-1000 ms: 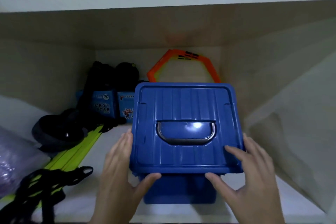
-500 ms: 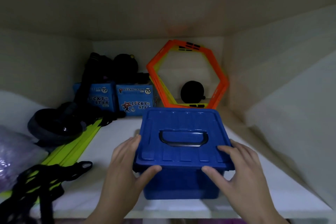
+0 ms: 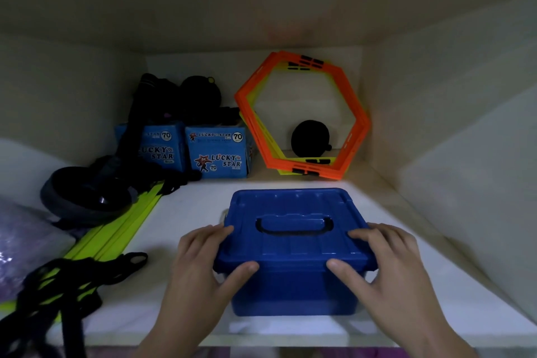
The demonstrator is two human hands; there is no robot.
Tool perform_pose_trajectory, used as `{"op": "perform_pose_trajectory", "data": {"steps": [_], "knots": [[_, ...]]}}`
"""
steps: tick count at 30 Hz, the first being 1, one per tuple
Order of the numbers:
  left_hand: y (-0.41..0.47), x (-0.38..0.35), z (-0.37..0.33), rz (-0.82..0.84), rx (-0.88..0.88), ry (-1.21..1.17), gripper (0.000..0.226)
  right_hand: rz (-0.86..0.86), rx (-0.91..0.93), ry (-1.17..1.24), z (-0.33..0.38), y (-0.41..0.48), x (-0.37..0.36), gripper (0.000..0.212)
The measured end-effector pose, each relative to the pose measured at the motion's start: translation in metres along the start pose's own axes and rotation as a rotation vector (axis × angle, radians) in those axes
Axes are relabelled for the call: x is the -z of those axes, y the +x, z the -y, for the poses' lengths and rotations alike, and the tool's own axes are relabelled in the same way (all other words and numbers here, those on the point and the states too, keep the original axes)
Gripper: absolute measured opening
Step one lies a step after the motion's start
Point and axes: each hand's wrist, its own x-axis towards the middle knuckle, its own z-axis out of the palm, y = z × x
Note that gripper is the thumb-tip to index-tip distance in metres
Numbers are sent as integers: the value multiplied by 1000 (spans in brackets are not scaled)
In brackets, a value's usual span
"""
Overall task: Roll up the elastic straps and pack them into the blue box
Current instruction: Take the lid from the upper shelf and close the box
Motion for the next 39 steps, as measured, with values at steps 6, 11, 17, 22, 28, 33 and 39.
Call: {"op": "perform_pose_trajectory", "data": {"steps": [6, 11, 17, 22, 28, 33, 39], "knots": [[-5, -2, 7, -16, -37, 46, 82, 25, 48, -2, -3, -1, -2, 63], [-8, -5, 10, -32, -25, 34, 83, 2, 90, -1, -4, -1, -4, 58], [-10, -3, 13, -31, -44, 8, 74, 18, 102, -14, -9, -1, -5, 61], [-4, 4, 12, 2, -79, 27, 75, 15, 140, -81, -4, 3, 5, 63], [2, 17, 15, 110, -100, 84, 80, 184, 147, -147, 6, 16, 25, 58], [38, 39, 1, 228, -111, 110, 77, 331, 151, 4, 7, 50, 44, 67], [82, 11, -34, 625, -173, 206, 86, 701, 215, -201, 37, 93, 17, 91]]}}
